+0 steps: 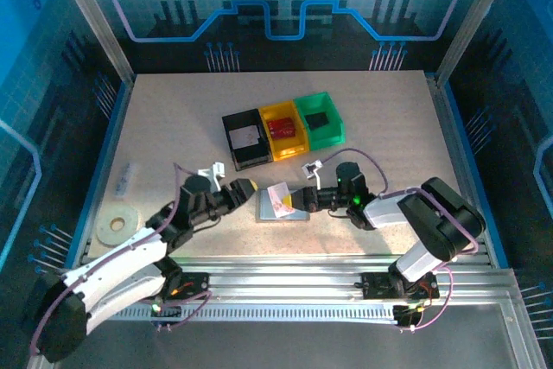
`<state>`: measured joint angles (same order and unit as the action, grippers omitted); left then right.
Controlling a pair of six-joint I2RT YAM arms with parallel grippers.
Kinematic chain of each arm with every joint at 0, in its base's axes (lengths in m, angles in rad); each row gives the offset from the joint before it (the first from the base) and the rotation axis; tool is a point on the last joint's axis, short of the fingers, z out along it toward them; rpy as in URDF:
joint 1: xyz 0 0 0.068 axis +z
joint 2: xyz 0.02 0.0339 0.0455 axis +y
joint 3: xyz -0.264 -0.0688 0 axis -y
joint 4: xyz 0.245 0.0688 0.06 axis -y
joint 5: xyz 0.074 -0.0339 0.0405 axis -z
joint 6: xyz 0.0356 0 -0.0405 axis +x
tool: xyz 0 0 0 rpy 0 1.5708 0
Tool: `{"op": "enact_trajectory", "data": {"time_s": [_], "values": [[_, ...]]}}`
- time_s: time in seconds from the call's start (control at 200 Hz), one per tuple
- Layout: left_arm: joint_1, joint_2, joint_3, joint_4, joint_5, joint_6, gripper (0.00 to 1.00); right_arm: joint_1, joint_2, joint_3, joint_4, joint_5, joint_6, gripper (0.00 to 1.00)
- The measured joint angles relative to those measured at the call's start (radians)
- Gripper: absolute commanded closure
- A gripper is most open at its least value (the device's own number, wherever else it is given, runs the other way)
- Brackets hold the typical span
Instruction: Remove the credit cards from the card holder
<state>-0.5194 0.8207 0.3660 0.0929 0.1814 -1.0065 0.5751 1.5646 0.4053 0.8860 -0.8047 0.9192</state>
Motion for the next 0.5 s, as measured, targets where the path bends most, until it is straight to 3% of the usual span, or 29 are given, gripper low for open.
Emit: {"op": "enact_trajectory", "data": {"time_s": [0.14,0.365,0.5], "values": [[0.106,0.008,0.122,-0.176,0.169,0.106,0.35,0.008,-0.062,0.037,-0.176,-0.037,-0.100,1.00],[0.111,0.115,0.198,-0.284,0.417,0.208,0.36,0.074,-0.106,0.128,-0.372,-0.127,-0.233,1.00],[0.096,0.137,0.200,-0.324,0.495,0.232,0.38,0.081,-0.105,0.134,-0.416,-0.174,-0.263,1.00]]}}
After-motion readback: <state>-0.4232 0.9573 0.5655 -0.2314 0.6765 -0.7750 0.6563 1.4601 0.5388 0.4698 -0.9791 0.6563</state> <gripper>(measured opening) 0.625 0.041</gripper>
